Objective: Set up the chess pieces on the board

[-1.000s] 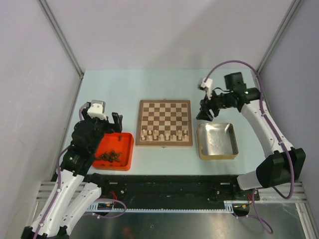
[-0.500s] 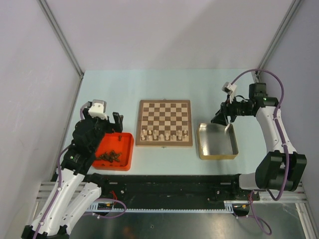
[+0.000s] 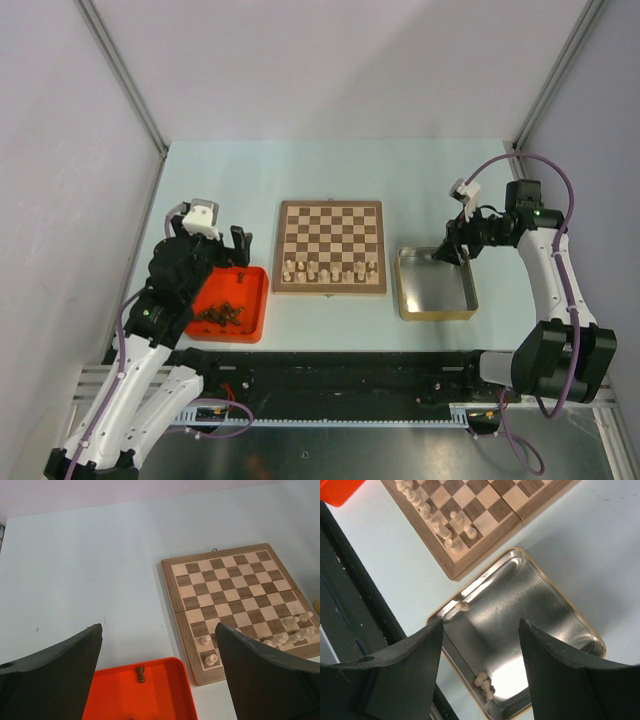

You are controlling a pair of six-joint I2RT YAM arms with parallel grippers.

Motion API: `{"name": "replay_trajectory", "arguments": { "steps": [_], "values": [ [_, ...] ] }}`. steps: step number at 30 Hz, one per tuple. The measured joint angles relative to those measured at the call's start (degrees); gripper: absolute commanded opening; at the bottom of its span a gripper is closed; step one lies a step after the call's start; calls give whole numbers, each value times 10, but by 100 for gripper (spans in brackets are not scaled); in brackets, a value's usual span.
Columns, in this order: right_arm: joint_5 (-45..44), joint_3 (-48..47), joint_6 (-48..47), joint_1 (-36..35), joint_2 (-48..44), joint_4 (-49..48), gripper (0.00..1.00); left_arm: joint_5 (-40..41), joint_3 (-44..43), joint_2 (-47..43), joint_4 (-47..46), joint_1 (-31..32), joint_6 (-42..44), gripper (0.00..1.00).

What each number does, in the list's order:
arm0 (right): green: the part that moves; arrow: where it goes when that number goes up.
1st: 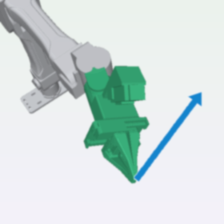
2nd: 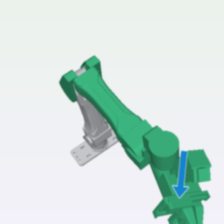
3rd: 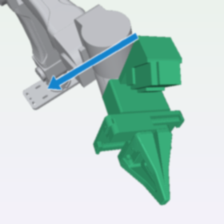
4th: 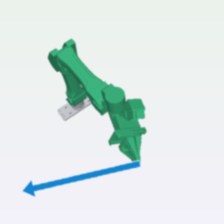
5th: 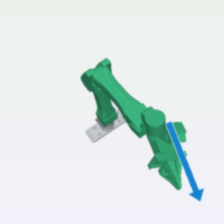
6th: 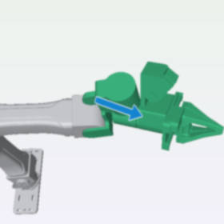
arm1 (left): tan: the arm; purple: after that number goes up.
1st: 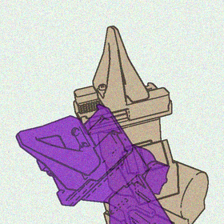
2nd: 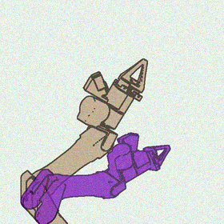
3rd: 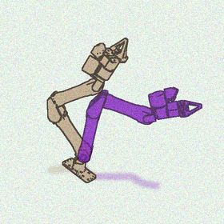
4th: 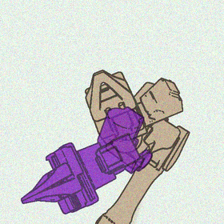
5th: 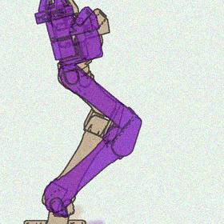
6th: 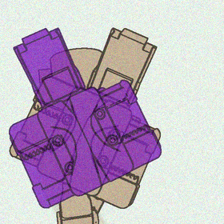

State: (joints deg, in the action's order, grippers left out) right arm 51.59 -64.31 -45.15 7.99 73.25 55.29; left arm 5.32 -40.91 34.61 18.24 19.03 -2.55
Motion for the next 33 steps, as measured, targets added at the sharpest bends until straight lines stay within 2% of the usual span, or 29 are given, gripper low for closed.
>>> {"name": "replay_trajectory", "arguments": {
  "steps": [12,24,33],
  "values": [
    [-49,30,-15,5,0,-4,67,-27,0,17,-1,0,0,100],
    [-73,66,25,5,3,-50,68,-54,0,25,-1,0,0,100],
    [-116,76,93,7,-13,-114,71,-58,0,24,-2,0,-7,100]
  ]
}}
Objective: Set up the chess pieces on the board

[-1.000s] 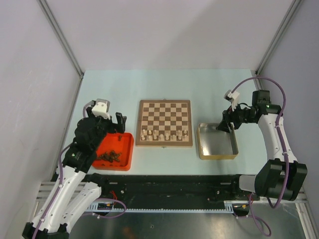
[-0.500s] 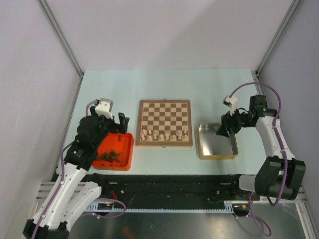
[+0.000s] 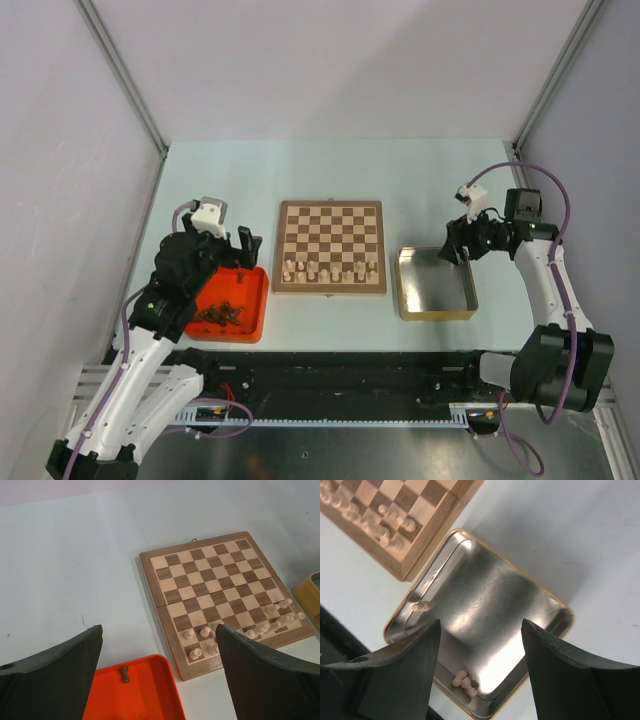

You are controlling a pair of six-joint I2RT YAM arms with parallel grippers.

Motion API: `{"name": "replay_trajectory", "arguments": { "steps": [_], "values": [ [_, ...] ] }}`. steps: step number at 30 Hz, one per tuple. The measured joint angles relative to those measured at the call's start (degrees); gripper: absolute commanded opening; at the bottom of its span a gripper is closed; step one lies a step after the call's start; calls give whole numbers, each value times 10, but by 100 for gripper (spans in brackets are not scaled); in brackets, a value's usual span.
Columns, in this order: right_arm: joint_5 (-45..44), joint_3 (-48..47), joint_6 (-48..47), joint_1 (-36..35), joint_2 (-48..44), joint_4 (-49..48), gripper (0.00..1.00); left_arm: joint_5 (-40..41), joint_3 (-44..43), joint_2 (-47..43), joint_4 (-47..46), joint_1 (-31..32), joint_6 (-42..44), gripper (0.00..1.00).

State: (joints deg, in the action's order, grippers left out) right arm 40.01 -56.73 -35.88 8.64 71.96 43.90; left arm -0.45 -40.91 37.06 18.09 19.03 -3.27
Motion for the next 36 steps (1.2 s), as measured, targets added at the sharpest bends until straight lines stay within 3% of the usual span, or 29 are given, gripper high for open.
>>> {"name": "replay_trajectory", "arguments": {
  "steps": [4,14,22,27,32,36],
  "values": [
    [-34,2,43,4,-37,-45,82,-13,0,-2,0,0,-24,100],
    [-105,1,163,19,-111,-154,95,-84,-22,-27,0,-1,-108,100],
    [-51,0,204,44,-113,-156,100,-157,-36,-21,-3,-1,-145,100],
    [53,-4,58,35,-97,-50,98,-228,-36,4,-4,-1,-164,100],
    [44,-5,-126,-54,-23,63,87,-263,-36,21,-4,-1,-162,100],
    [40,-5,-274,-85,36,108,79,-267,-36,24,-4,-1,-145,100]
  ]
}}
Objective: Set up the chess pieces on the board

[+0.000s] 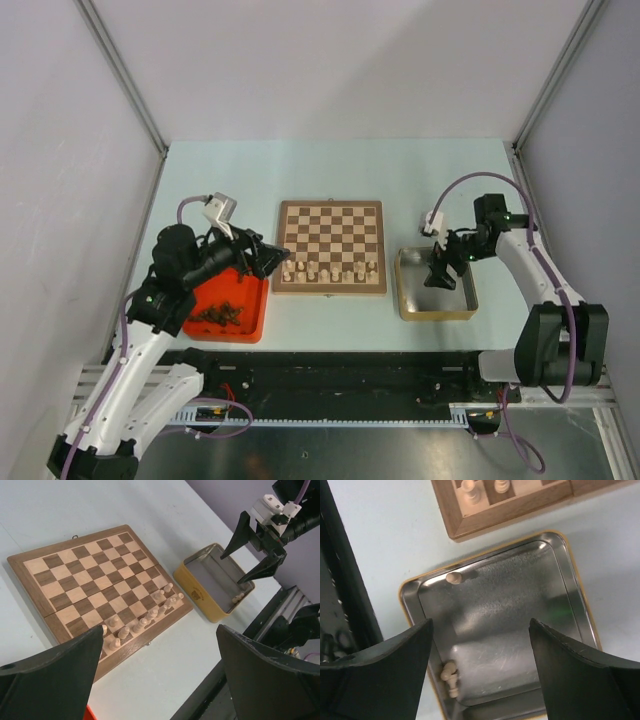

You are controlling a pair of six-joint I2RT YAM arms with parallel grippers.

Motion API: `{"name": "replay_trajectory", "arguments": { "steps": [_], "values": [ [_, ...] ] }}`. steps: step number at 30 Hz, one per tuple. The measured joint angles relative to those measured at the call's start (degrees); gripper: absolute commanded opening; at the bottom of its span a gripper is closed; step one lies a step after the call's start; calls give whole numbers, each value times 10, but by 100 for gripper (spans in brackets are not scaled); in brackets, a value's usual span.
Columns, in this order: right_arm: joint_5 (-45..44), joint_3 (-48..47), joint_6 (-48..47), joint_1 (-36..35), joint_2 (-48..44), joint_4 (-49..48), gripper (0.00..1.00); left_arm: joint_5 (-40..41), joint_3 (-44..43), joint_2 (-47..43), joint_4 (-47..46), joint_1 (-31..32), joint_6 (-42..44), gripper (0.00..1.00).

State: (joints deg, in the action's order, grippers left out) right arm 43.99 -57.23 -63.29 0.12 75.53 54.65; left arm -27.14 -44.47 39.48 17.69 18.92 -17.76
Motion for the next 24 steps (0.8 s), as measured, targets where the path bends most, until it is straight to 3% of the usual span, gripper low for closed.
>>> {"name": "replay_trajectory", "arguments": {
  "steps": [4,9,24],
  "values": [
    [-2,0,-131,-24,44,18,73,9,0,3,0,0,26,100],
    [-5,0,-217,-71,91,25,65,30,1,4,0,0,54,100],
    [-76,64,-246,-165,118,-34,55,59,10,23,0,0,93,100]
  ]
}}
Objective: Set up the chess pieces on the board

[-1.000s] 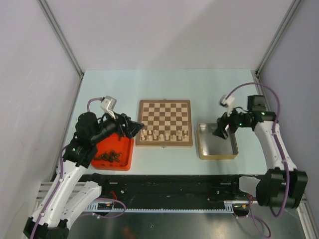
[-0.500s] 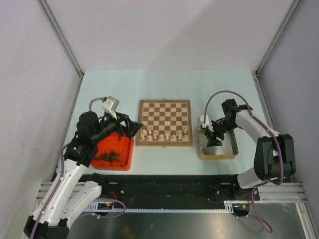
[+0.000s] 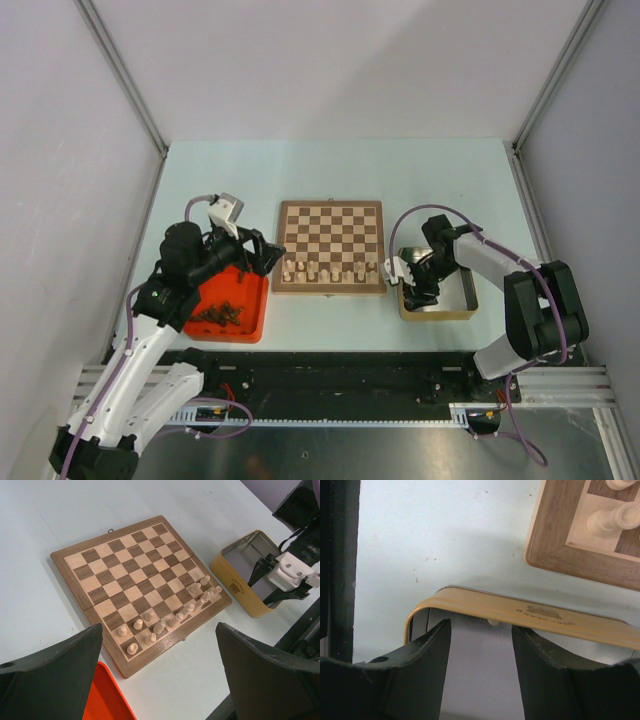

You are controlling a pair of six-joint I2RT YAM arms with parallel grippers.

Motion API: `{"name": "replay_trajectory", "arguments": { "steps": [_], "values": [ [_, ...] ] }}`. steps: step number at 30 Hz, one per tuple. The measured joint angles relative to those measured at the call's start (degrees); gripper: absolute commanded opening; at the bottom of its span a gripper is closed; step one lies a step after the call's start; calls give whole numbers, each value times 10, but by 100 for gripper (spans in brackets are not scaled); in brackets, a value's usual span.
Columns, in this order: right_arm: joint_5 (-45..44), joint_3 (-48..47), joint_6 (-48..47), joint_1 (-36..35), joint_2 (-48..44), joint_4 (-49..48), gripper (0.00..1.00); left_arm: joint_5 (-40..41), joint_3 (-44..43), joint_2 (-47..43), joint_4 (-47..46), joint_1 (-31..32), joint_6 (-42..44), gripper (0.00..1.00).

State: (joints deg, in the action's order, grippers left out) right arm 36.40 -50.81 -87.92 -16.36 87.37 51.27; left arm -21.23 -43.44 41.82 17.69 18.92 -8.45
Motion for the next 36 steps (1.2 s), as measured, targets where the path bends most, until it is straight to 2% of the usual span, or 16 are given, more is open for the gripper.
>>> {"name": "replay_trajectory", "arguments": {
  "steps": [4,10,17,23,28,36],
  "values": [
    [-8,7,9,-11,2,-19,53,1,4,-2,0,0,0,100],
    [-15,11,31,-16,2,-46,45,2,9,-8,0,0,0,100],
    [-14,12,48,-15,2,-63,28,3,14,-10,0,0,0,100],
    [-8,13,54,-2,2,-63,17,3,14,-10,0,0,0,100],
    [-7,13,59,28,-7,-64,15,3,14,-10,0,0,0,100],
    [6,8,93,91,-77,-52,14,4,14,-10,0,0,0,100]
  ]
}}
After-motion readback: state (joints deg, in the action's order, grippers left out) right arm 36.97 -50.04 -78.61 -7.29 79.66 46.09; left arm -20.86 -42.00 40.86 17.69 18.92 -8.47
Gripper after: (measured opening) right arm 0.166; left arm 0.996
